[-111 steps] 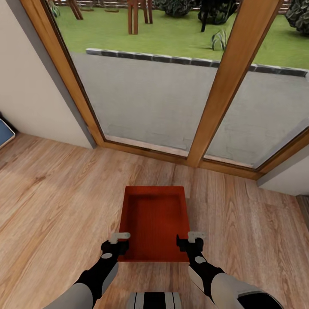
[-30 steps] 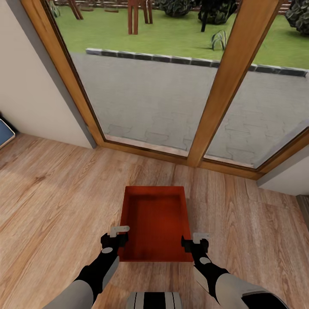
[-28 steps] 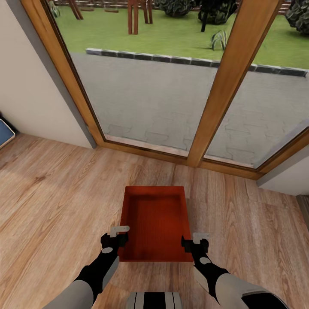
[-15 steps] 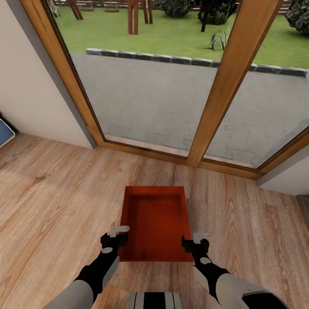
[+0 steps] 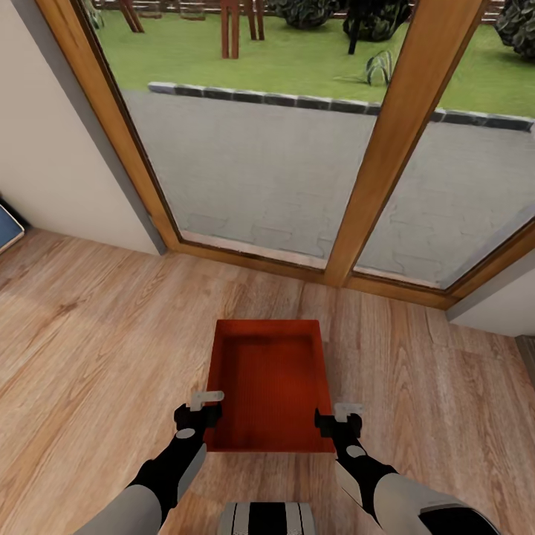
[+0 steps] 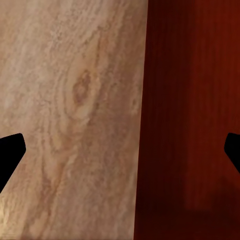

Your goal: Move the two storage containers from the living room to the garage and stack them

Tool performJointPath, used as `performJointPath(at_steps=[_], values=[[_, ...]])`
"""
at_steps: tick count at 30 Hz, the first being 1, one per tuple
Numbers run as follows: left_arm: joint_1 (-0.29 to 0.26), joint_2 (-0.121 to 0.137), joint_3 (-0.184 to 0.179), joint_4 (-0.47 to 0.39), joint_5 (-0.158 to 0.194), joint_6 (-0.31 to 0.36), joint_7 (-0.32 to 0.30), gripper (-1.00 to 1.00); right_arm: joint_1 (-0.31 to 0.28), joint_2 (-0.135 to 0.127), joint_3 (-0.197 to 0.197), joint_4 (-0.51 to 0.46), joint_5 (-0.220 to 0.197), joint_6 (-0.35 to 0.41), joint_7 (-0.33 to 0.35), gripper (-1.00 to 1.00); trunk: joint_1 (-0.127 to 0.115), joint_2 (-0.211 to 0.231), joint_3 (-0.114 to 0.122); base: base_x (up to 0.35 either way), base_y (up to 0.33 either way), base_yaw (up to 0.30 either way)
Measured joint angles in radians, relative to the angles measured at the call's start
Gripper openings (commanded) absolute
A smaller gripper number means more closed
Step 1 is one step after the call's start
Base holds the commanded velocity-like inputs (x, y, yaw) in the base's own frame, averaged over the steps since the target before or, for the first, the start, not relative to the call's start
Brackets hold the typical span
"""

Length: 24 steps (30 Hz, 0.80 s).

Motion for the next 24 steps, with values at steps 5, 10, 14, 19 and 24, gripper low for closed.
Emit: performJointPath(at_steps=[5, 10, 14, 19, 24], values=[[0.0, 0.0, 0.0, -0.001, 0.0, 0.0, 0.001, 1.0, 0.0, 0.0, 0.0, 0.0, 0.0, 0.0, 0.0, 1.0, 0.015, -0.028, -0.013, 0.0, 0.0, 0.0], [0.0, 0.0, 0.0, -0.003, 0.0, -0.001, 0.001, 1.0, 0.0, 0.0, 0.0, 0.0, 0.0, 0.0, 0.0, 1.0, 0.015, -0.028, -0.013, 0.0, 0.0, 0.0], [0.0, 0.0, 0.0, -0.004, 0.0, -0.001, 0.001, 1.0, 0.0, 0.0, 0.0, 0.0, 0.0, 0.0, 0.0, 1.0, 0.015, -0.028, -0.013, 0.0, 0.0, 0.0], [0.0, 0.0, 0.0, -0.005, 0.0, -0.001, 0.001, 1.0, 0.0, 0.001, 0.0, 0.001, 0.0, 0.0, 0.001, 1.0, 0.015, -0.028, -0.013, 0.0, 0.0, 0.0], [0.0, 0.0, 0.0, -0.005, 0.0, -0.001, 0.001, 1.0, 0.0, 0.002, 0.001, 0.002, 0.0, 0.0, 0.002, 1.0, 0.015, -0.028, -0.013, 0.0, 0.0, 0.0]])
